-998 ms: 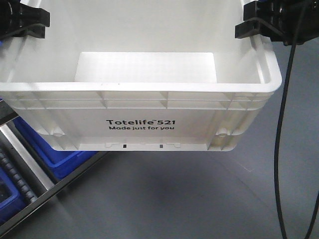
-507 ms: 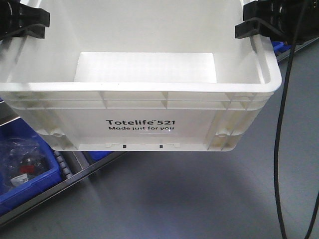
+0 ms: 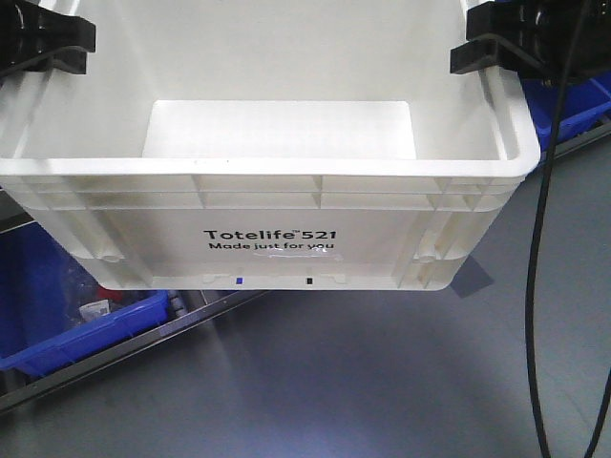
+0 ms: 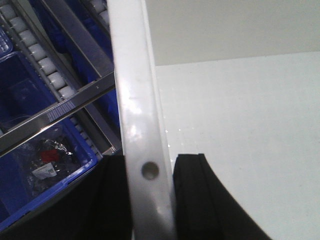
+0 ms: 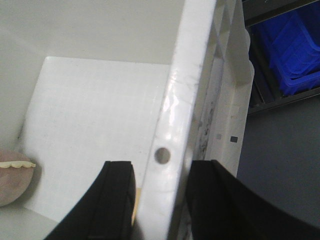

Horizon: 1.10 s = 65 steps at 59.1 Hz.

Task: Place moving items into box and shelve
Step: 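Hold the tote steady while the base approaches the shelf rack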

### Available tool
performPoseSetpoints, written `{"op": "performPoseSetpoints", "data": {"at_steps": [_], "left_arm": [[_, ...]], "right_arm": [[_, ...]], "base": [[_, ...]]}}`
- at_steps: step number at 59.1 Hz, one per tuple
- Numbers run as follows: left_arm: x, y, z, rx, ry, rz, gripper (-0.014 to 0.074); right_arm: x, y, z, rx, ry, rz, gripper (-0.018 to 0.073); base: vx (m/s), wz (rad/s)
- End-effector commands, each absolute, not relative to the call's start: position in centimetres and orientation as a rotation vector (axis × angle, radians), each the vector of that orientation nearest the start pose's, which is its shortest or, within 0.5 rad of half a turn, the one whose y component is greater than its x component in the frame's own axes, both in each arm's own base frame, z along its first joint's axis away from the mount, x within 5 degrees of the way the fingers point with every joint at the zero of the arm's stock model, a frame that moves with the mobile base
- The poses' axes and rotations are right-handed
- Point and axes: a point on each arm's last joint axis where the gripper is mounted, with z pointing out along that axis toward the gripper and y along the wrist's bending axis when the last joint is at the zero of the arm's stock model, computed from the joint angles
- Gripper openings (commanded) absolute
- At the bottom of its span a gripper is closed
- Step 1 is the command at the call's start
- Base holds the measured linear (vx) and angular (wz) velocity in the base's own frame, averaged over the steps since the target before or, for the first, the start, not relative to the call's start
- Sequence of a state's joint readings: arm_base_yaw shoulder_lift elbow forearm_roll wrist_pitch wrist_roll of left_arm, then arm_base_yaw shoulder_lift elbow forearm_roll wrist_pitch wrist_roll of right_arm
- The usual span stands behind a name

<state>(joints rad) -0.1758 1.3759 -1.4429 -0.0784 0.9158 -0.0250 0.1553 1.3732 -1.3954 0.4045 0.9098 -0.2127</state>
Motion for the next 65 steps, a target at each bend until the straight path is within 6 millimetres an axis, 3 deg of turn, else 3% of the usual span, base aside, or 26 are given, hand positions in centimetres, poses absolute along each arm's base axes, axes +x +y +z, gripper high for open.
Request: {"op": "performPoseSetpoints", "data": {"at_steps": [1, 65], "left_arm": [[28.1, -6.5, 44.18, 0.141, 2.106, -0.302, -0.0013], [28.1, -6.5, 44.18, 0.141, 2.106, -0.302, -0.0013]], "right_arm": [[27.24, 8.15, 43.74, -0.255, 2.088, 0.595, -0.0013], [27.24, 8.15, 43.74, -0.255, 2.088, 0.595, -0.0013]], "base": [[-0.02, 0.23], [0.04, 0.4]]}}
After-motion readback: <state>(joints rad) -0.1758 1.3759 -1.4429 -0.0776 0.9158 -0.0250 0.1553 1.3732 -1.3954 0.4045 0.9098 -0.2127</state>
